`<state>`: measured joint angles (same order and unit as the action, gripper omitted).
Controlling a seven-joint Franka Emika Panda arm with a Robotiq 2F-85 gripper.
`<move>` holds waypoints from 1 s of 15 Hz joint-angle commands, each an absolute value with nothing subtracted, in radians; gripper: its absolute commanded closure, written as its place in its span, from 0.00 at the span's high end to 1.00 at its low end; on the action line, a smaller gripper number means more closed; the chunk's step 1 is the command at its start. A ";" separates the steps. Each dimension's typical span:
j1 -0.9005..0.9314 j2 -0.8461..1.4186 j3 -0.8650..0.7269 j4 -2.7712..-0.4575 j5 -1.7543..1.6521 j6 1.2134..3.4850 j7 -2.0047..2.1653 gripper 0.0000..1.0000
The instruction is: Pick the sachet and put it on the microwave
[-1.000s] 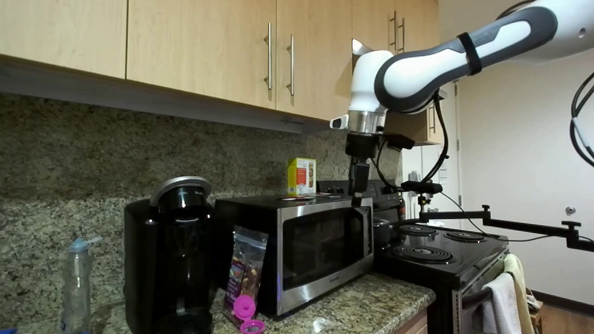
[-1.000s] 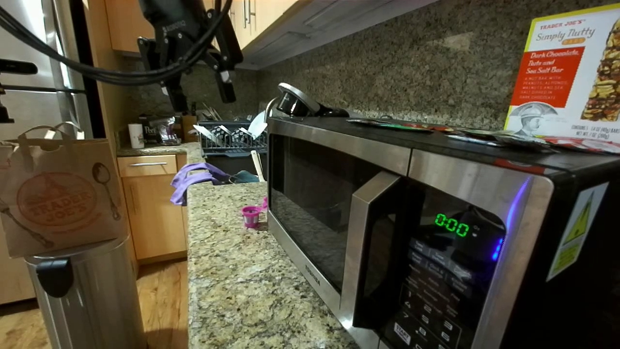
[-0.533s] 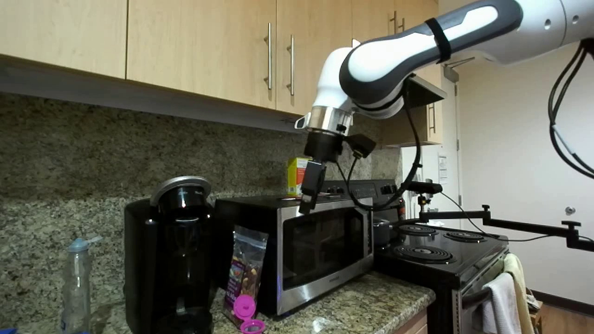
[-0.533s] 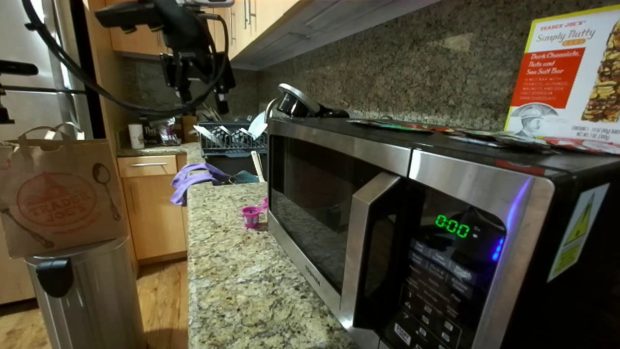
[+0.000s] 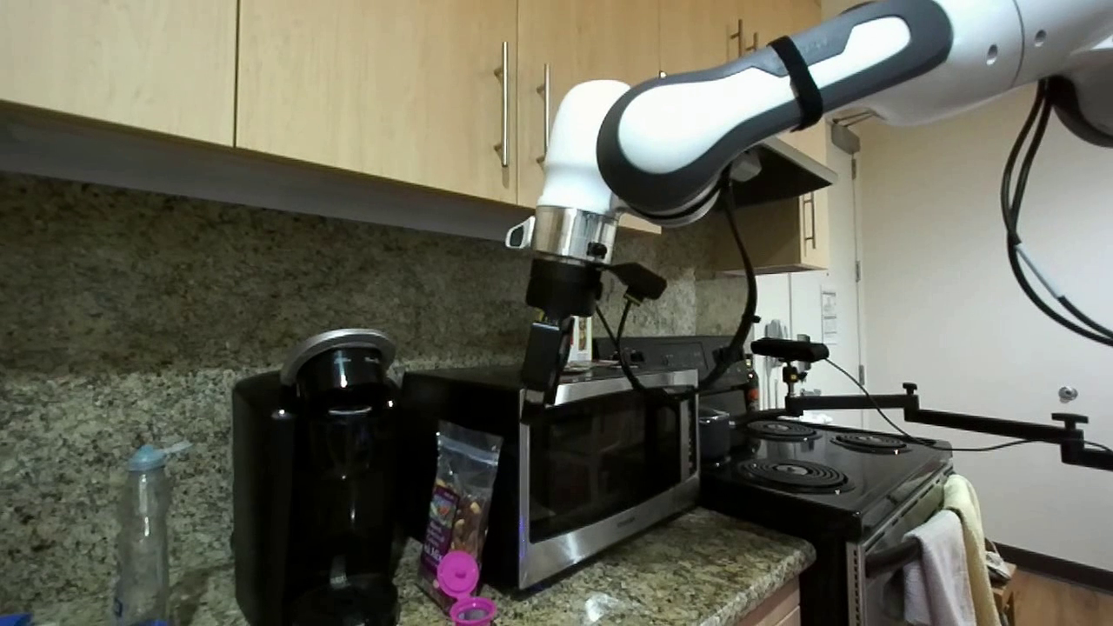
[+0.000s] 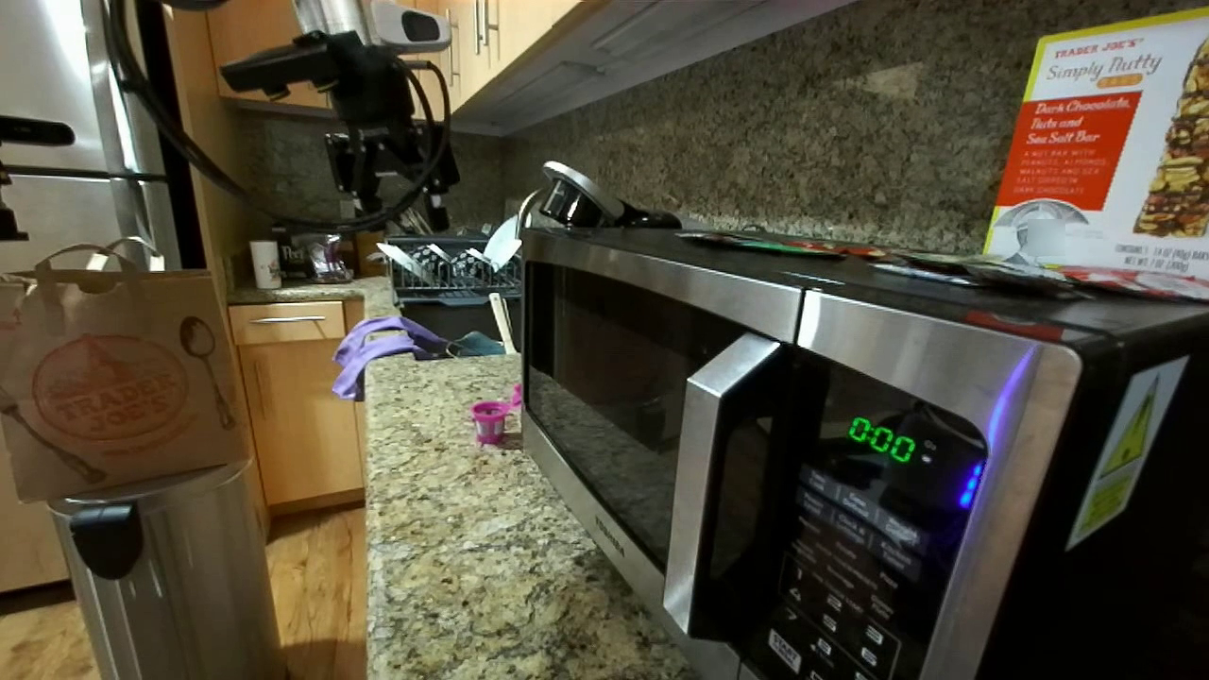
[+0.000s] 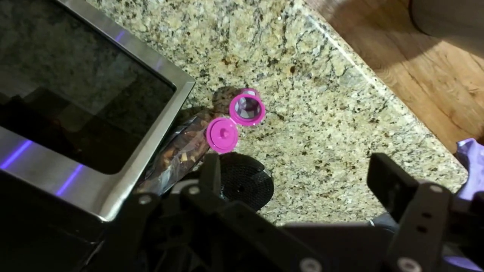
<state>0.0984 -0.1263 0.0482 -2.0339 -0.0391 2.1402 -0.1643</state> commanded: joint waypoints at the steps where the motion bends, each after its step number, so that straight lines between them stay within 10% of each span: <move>1: 0.090 -0.127 0.054 -2.031 -0.038 2.137 -0.165 1.00; 15: 0.138 -0.028 0.109 -1.936 -0.086 1.940 -0.409 1.00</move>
<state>0.1445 -0.0285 0.1015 -1.9388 -0.0858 1.9435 -0.4094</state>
